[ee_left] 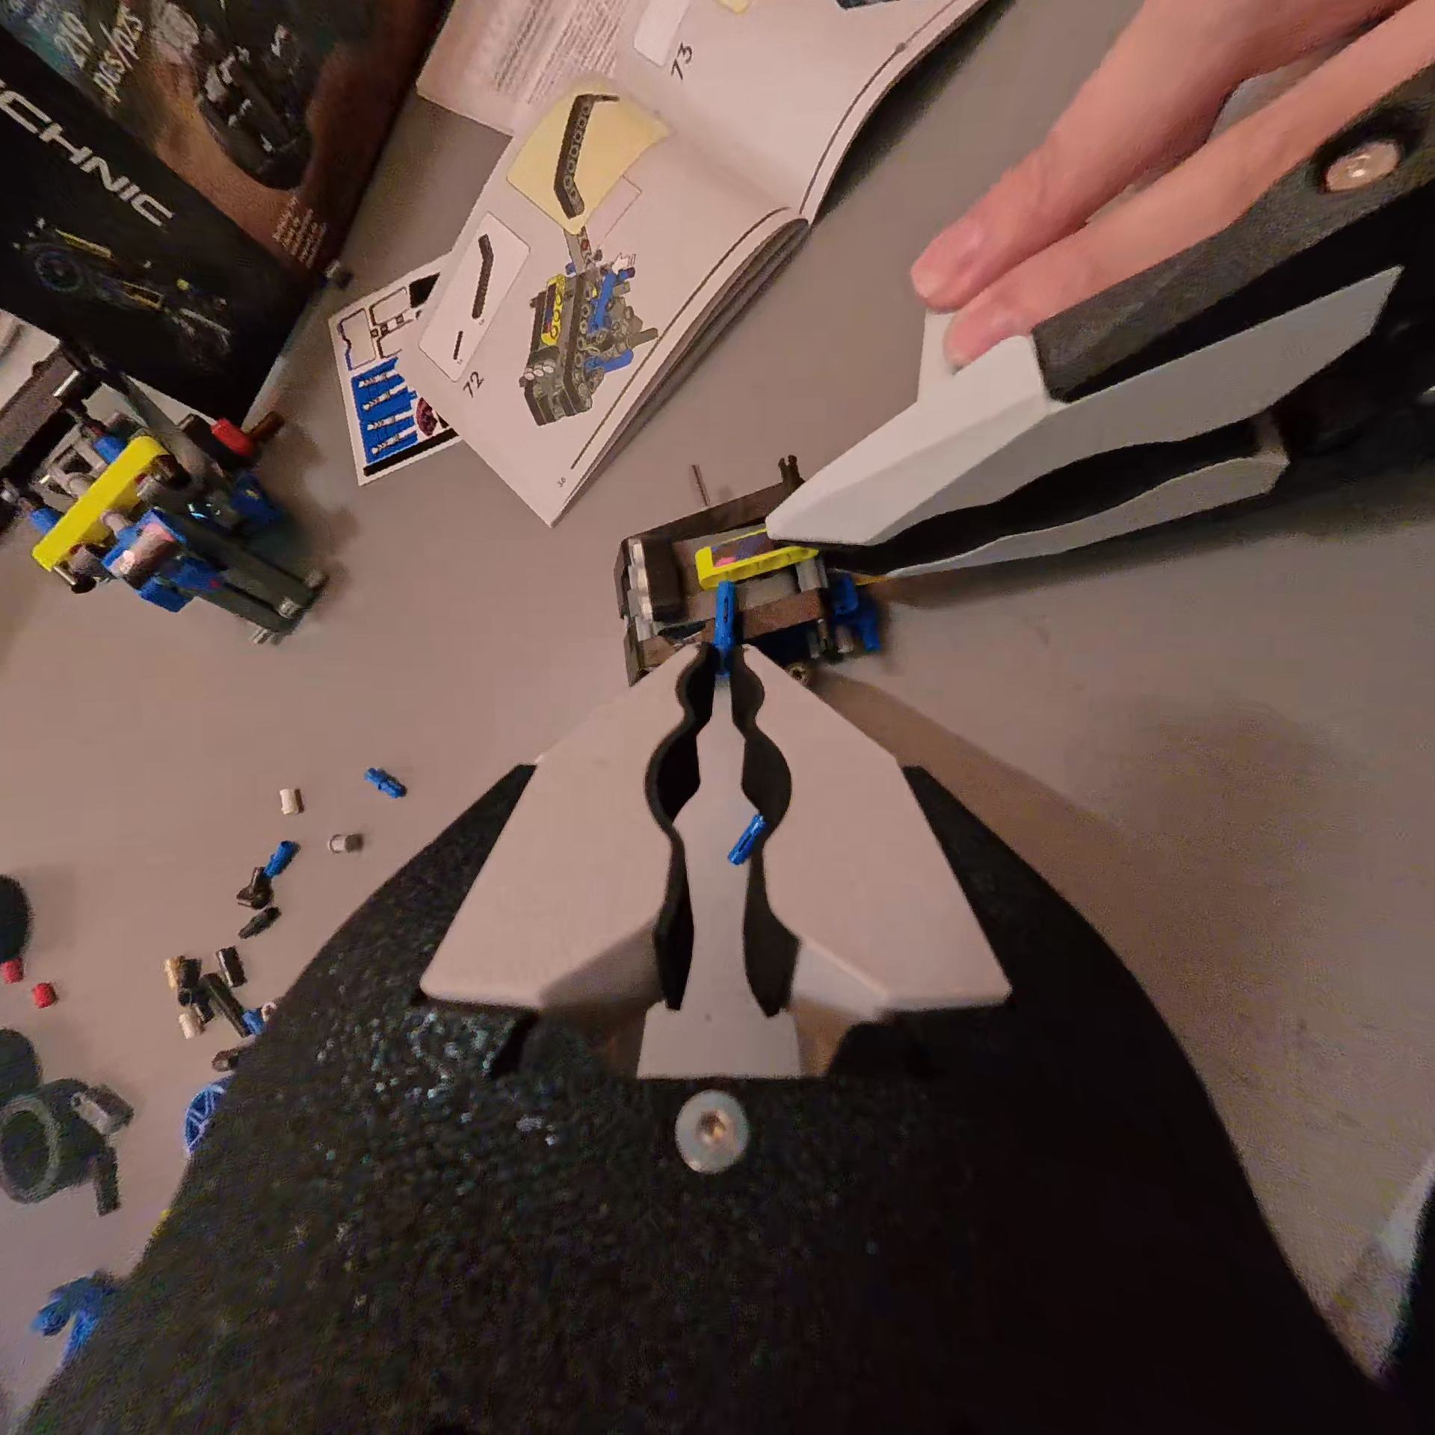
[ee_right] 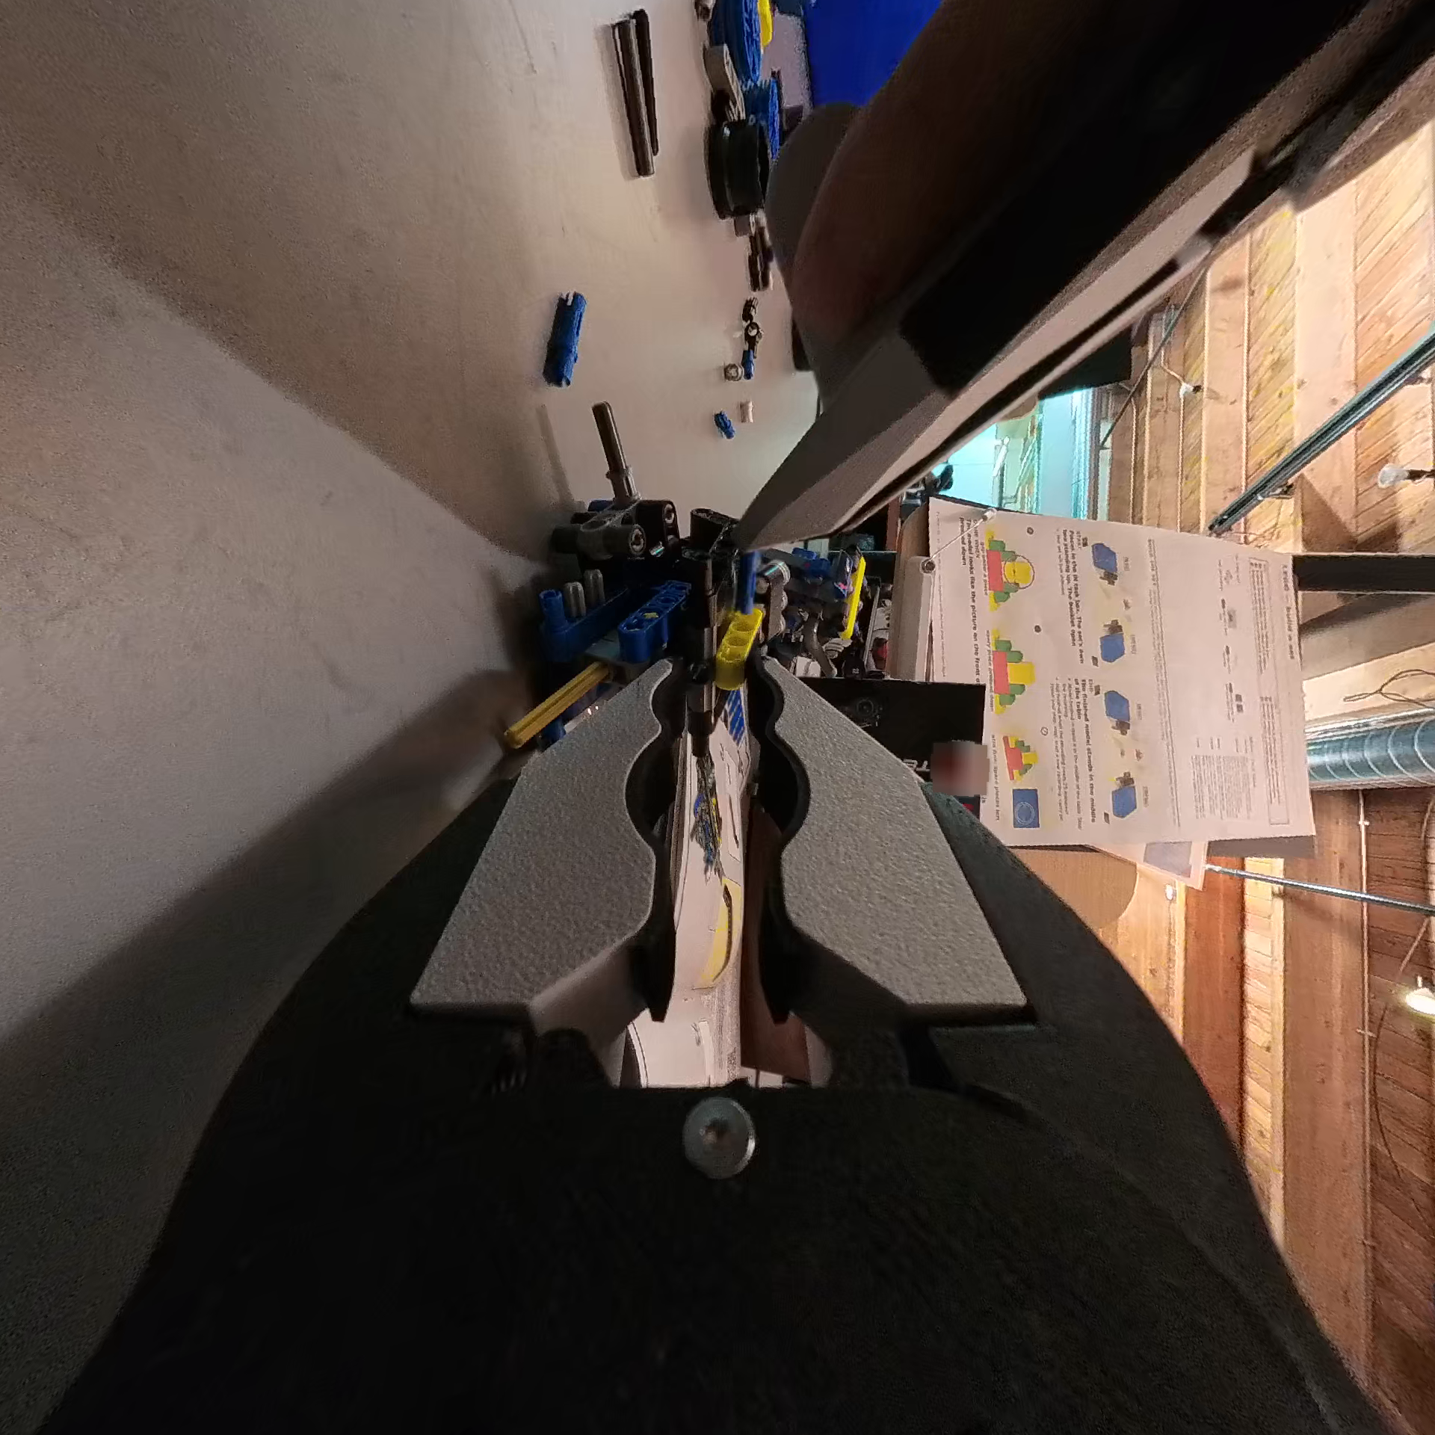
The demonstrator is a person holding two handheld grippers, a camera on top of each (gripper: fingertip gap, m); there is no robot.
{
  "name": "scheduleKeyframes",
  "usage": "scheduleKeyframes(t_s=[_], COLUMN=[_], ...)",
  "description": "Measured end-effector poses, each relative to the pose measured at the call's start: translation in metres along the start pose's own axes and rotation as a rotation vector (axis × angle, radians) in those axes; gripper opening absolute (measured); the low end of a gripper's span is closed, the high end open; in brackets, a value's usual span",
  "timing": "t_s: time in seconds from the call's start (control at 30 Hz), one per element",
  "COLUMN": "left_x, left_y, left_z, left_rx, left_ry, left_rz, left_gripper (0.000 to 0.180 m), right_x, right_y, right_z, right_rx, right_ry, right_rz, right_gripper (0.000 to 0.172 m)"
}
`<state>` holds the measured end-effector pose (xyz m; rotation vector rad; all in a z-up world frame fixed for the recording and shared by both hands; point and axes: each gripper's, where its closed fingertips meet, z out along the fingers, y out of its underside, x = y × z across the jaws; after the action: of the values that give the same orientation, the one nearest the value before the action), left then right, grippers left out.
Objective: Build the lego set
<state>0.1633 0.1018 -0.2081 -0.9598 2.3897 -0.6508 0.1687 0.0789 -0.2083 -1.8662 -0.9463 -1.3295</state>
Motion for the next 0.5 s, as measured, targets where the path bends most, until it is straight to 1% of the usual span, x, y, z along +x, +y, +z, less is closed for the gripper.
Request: scheduleKeyframes(t_s=[0.13,0.23,0.37,0.4,0.43,0.5], left_x=[-0.0042,-0.0043,-0.0037,-0.0037,-0.0043,-0.0057], left_y=[-0.0001,-0.0007,0.0005,0.0011,0.0021,0.0024], left_z=[0.0018,0.0026,0.0026,0.0026,0.0025,0.0012], left_rx=[-0.029,0.01,0.059,0.061,0.053,0.005], left_ry=[-0.012,0.01,0.066,0.069,0.053,-0.03], left_rz=[-0.009,-0.075,-0.175,-0.175,-0.133,0.026], left_gripper=[0.001,0.001,0.0,0.0,0.0,0.0], right_x=[0.0005,0.0007,0.0006,0.0005,0.0004,0.0002], right_y=[0.0007,0.0009,-0.0009,-0.0017,-0.0023,-0.003], right_z=[0.0008,0.0012,0.0016,0.0017,0.0019,0.002], right_rx=[-0.004,0.013,0.019,0.027,0.033,0.035], right_ry=[-0.008,-0.022,-0.028,-0.031,-0.036,-0.041], right_rz=[0.031,0.072,0.063,0.068,0.068,0.044], right_gripper=[0.013,0.013,0.013,0.013,0.013,0.013])
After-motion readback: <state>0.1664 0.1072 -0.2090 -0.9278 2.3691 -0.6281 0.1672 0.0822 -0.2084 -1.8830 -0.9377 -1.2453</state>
